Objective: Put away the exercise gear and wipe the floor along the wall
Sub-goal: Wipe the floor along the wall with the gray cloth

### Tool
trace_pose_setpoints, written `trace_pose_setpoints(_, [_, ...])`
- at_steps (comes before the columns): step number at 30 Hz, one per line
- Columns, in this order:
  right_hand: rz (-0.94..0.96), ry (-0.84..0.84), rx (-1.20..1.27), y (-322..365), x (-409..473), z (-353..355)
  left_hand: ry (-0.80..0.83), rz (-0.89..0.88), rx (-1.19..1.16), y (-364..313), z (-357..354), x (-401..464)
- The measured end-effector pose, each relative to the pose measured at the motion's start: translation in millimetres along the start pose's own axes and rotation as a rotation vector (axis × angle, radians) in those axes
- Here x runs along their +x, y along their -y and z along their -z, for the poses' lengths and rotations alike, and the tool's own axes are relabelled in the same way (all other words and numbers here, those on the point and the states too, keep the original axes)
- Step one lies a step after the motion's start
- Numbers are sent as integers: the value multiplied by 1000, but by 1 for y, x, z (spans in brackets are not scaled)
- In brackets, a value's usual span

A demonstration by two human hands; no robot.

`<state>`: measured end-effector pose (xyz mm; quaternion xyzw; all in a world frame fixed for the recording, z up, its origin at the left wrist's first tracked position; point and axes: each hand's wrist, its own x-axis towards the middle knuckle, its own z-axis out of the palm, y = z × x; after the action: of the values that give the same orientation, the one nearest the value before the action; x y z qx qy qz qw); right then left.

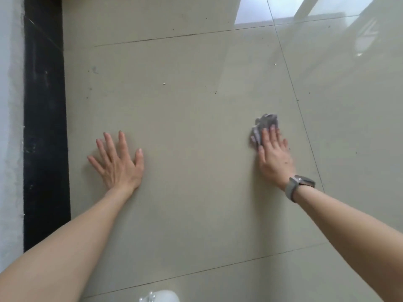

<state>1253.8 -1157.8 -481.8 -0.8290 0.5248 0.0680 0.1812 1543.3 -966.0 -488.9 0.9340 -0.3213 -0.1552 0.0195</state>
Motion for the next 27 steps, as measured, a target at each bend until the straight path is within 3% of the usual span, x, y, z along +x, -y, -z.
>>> trace_pose_setpoints(2, [-298,2,96,-2,20,16,10,-32,68,14,-2,7])
trace_pose_setpoints(4, [-309,-40,111,29,19,3,-8,-65,63,20,-6,8])
trace_pose_setpoints(6, [13,-58,95,77,-2,-31,-46,-71,22,21,-10,9])
trace_pose_setpoints(8, [477,11,58,122,-33,-58,-63,-71,-14,23,-11,10])
trace_pose_setpoints(10, [825,112,-36,130,-34,-59,-76,-78,-32,26,-11,10])
trace_pose_setpoints(12, [875,95,-122,112,-2,-49,-89,-85,-37,26,-12,11])
trace_pose_setpoints(14, [517,26,-76,90,37,-34,-93,-84,-37,26,-17,12])
trace_pose_setpoints(17, [-276,-77,86,70,76,-2,-102,-89,-46,26,-19,13])
trace_pose_setpoints(19, [-438,-103,117,82,82,0,-112,-93,-52,27,-20,13])
trace_pose_setpoints(20, [-404,-108,110,94,80,-5,-120,-93,-64,27,-20,13])
trace_pose_setpoints(22, [-161,-104,79,129,65,-28,-139,-79,-119,28,-20,14])
trace_pose_setpoints(27, [839,188,3,204,27,-60,-225,-79,-246,30,-21,14])
